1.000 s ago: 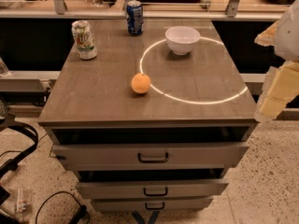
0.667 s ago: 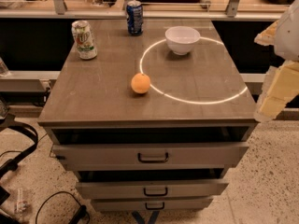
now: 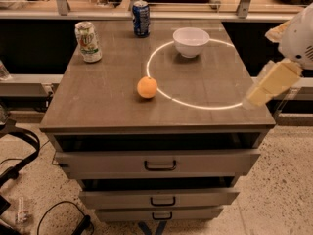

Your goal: Pick 7up can

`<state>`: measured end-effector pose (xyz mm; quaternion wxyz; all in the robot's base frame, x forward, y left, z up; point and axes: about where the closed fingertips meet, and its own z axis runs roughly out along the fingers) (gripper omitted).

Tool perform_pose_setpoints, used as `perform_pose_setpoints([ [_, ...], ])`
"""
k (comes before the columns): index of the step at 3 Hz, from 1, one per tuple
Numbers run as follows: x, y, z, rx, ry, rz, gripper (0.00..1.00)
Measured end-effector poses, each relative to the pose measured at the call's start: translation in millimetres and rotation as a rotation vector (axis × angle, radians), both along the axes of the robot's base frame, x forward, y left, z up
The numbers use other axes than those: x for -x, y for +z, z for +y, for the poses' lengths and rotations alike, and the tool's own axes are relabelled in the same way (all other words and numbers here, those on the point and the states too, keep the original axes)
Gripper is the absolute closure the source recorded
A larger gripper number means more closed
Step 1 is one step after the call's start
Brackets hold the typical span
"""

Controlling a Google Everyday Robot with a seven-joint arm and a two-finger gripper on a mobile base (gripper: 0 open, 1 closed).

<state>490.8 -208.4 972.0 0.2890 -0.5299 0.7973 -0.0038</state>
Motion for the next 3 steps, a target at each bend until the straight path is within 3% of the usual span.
perform_pose_setpoints([
  [1,-52,-3,16,-0.231,-0.028,-0.092,0.00],
  [2,-95,1,38,-0.415,-0.021,-0.204,0.00],
  [3,-115,15,46,-0.470,-0.040,-0.281,0.00],
])
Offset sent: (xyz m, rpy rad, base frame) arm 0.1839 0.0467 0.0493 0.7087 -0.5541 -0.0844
